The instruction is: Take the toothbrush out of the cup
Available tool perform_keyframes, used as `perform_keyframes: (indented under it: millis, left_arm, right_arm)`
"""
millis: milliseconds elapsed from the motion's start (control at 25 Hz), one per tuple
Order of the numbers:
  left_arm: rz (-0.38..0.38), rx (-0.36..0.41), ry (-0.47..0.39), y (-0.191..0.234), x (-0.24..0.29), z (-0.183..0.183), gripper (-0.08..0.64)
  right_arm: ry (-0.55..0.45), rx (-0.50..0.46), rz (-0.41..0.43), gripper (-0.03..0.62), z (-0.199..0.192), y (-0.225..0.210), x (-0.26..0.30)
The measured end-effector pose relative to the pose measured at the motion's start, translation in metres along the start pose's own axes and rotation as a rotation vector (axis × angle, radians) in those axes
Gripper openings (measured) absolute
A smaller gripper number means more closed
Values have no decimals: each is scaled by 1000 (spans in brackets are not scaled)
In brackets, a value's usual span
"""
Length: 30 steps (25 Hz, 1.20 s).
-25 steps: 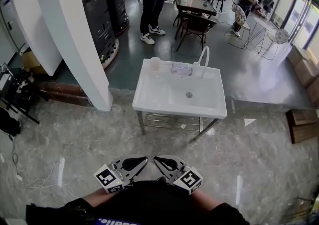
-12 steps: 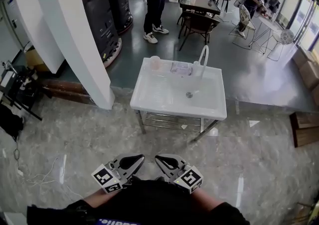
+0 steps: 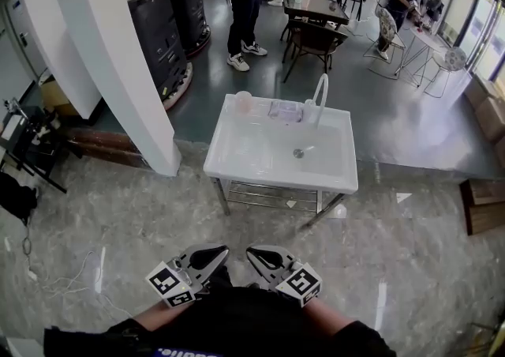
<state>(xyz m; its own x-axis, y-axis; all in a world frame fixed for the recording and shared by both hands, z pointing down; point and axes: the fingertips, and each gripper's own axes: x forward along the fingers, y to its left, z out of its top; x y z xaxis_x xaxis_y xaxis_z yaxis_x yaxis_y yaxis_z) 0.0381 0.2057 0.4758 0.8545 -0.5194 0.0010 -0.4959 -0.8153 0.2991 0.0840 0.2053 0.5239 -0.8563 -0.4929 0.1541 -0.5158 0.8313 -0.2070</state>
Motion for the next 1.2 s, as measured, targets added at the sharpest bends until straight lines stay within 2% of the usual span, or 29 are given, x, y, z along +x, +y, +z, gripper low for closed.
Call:
perform_keyframes:
  millis: [480,800,1200]
  left_arm:
    - [-63,-7,13,44,26,6,9]
    - [-99,13,30,93,40,27,9]
    - [-155,26,47,155,48,50,9]
  right_arm:
    - [23,17,-68,11,10,-37,24]
    - [-7,7,-91,11,21,-70,65]
    - [16,19,-113,11,41,-99,124]
